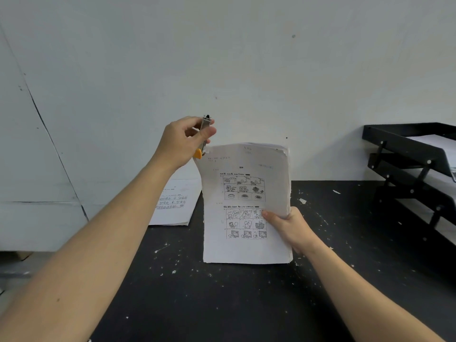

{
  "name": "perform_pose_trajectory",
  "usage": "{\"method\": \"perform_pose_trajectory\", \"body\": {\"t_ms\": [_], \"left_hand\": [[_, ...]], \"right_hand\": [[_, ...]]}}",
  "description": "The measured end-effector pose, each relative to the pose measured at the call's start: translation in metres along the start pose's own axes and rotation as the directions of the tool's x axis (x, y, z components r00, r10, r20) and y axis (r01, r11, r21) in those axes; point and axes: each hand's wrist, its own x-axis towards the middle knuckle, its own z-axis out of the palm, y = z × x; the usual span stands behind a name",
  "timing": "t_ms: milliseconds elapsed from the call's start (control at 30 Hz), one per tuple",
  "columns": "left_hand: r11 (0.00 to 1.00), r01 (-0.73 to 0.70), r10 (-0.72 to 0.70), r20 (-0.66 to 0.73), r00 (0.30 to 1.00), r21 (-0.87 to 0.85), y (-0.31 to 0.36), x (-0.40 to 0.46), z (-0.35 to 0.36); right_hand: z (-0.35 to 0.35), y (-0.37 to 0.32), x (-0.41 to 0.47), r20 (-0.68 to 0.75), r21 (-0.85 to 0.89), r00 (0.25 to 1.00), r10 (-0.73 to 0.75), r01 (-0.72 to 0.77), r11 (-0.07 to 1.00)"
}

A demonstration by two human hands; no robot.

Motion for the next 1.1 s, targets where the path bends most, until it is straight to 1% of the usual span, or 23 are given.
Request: {"method": "perform_pose_trajectory", "body": {"t_ms": [133, 267, 433, 533, 700, 867, 933, 1033, 1100], "left_hand": [[1.0, 0.029, -0.029, -0.017, 0.999, 0.002, -0.005, -0.002, 0.002], [1.0, 0.013, -0.015, -0.085, 0.996, -0.026, -0.003, -0.004, 0.008], [0.985, -0.079, 0.112, -0.216, 0.97, 0.154, -0.004, -0.001, 0.015], [0.975, -0.102, 0.156, -0.284, 0.946, 0.196, -0.007, 0.0, 0.02], [0.98, -0.131, 0.179, -0.371, 0.911, 0.151, -0.003, -0.001, 0.025], [0.982, -0.138, 0.178, -0.408, 0.896, 0.125, 0.002, -0.004, 0.027], [0.983, -0.143, 0.179, -0.42, 0.89, 0.115, 0.004, -0.005, 0.028], [0.978, -0.165, 0.203, -0.423, 0.883, 0.125, 0.008, -0.006, 0.03], [0.98, -0.168, 0.198, -0.418, 0.887, 0.108, 0.011, -0.007, 0.03]], "right_hand": [[0.0, -0.001, -0.002, 0.008, -0.008, 1.0, 0.006, -0.006, 1.0], [0.001, -0.005, -0.003, 0.032, 0.008, 0.999, 0.006, -0.006, 1.0], [-0.002, -0.01, -0.004, 0.076, -0.036, 0.997, 0.012, -0.009, 0.999], [-0.002, -0.013, -0.006, 0.099, -0.034, 0.995, 0.028, -0.025, 0.999], [-0.004, -0.017, -0.006, 0.156, -0.018, 0.987, 0.029, -0.027, 0.999], [-0.01, -0.041, -0.004, 0.241, -0.019, 0.969, 0.048, -0.045, 0.999], [-0.01, -0.059, -0.002, 0.229, 0.029, 0.973, 0.03, -0.038, 0.999], [-0.005, -0.088, 0.006, 0.168, 0.109, 0.985, -0.032, 0.013, 0.994], [0.001, -0.102, 0.01, 0.116, 0.112, 0.991, -0.068, 0.055, 0.992]]}}
